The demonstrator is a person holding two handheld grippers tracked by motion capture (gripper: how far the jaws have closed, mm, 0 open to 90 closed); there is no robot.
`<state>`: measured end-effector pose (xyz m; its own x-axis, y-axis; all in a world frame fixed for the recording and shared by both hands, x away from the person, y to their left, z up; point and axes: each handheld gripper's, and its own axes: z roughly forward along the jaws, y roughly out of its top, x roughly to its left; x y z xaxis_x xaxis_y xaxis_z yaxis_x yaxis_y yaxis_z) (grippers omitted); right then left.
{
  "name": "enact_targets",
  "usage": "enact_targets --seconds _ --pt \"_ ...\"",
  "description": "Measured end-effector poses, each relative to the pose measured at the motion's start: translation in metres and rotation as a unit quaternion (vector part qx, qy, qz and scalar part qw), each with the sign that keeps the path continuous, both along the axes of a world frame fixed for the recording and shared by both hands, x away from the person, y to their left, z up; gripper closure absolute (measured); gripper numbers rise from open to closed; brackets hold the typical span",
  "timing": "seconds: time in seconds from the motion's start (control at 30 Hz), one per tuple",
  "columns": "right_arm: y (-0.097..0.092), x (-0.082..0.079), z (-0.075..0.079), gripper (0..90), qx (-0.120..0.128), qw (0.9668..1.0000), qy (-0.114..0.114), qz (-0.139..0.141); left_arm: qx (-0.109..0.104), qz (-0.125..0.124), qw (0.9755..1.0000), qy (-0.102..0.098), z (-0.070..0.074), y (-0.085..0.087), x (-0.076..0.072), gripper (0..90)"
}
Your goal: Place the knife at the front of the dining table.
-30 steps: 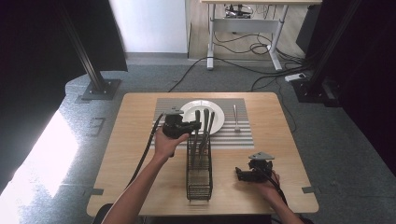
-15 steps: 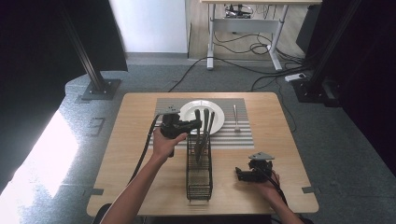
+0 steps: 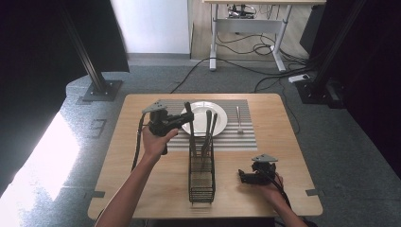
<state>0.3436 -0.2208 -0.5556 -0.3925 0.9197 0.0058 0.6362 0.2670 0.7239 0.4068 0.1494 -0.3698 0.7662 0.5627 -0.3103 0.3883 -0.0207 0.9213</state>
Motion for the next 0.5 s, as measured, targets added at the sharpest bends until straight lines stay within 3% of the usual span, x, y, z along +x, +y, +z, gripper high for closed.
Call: enact_targets --seconds 0.23,0.5 --pt "0.000 0.000 0.000 4.6 0.000 1.0000 0.000 0.000 -0.014 0.021 0.9996 -0.012 0.013 0.016 -0.002 84.0" --pt "0.000 0.000 0.000 4.6 0.001 1.0000 0.000 0.000 -0.044 0.021 0.9984 -0.028 0.026 0.026 -0.012 84.0"
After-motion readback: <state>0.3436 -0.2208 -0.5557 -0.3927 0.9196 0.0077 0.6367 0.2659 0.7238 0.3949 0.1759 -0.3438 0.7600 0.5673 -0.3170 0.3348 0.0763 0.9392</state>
